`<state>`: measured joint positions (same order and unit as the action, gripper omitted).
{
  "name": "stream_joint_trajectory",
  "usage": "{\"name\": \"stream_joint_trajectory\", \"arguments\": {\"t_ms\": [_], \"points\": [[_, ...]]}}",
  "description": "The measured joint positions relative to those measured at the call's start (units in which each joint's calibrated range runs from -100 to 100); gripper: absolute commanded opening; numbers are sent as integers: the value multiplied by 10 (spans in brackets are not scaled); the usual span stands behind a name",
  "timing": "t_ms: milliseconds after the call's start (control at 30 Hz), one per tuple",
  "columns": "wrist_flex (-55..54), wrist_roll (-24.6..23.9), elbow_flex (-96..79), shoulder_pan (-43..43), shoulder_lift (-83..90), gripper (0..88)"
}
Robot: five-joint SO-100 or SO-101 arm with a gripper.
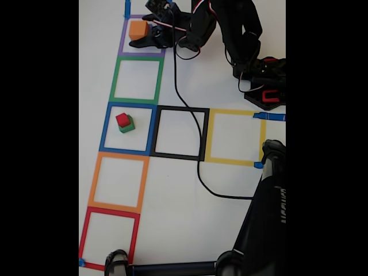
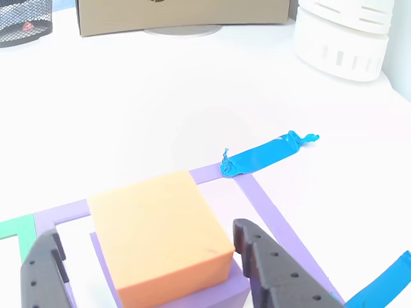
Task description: Tower of hanoi
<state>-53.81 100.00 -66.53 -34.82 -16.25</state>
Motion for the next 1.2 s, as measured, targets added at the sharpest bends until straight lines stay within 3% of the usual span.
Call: {"name": "stream_joint_trajectory", "arguments": {"t_ms": [1200], "points": [[-3,-4,-13,25,1,82]]}}
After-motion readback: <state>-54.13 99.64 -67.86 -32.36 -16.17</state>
